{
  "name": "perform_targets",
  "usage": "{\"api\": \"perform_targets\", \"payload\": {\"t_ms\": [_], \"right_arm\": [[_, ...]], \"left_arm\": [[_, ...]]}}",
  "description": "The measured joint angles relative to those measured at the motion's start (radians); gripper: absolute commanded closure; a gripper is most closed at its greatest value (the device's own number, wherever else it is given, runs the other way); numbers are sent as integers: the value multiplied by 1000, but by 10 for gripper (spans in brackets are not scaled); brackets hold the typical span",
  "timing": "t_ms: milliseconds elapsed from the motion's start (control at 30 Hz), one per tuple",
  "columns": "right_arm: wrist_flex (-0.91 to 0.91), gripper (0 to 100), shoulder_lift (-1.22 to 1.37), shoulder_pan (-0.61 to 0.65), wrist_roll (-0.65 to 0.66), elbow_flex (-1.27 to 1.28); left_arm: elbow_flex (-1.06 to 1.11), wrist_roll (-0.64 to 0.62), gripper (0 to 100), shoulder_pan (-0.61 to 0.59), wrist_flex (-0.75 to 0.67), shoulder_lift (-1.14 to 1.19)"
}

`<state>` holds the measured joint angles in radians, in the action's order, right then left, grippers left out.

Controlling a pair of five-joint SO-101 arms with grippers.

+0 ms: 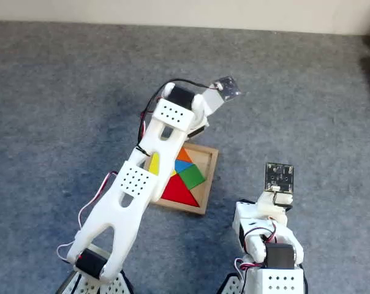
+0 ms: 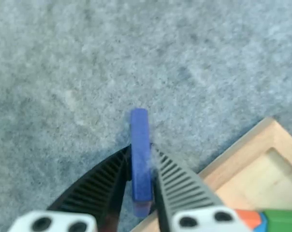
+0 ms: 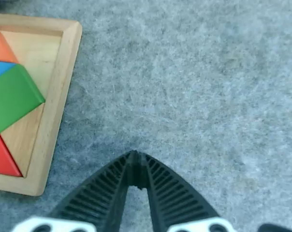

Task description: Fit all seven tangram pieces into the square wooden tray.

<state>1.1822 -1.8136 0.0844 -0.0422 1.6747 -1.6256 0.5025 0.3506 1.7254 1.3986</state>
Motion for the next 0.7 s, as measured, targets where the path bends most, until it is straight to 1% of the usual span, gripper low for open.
{"api": "perform_targets", "payload": {"t_ms": [200, 433, 600, 700], "right_arm": [[0, 987, 0, 0, 0, 0], [0, 987, 0, 0, 0, 0], [0, 987, 0, 0, 0, 0], [0, 987, 0, 0, 0, 0]], "left_arm": [[0, 0, 995, 5, 0, -21], [0, 0, 995, 0, 25, -123], [0, 0, 995, 12, 32, -130], [9, 25, 995, 15, 34, -149]]}}
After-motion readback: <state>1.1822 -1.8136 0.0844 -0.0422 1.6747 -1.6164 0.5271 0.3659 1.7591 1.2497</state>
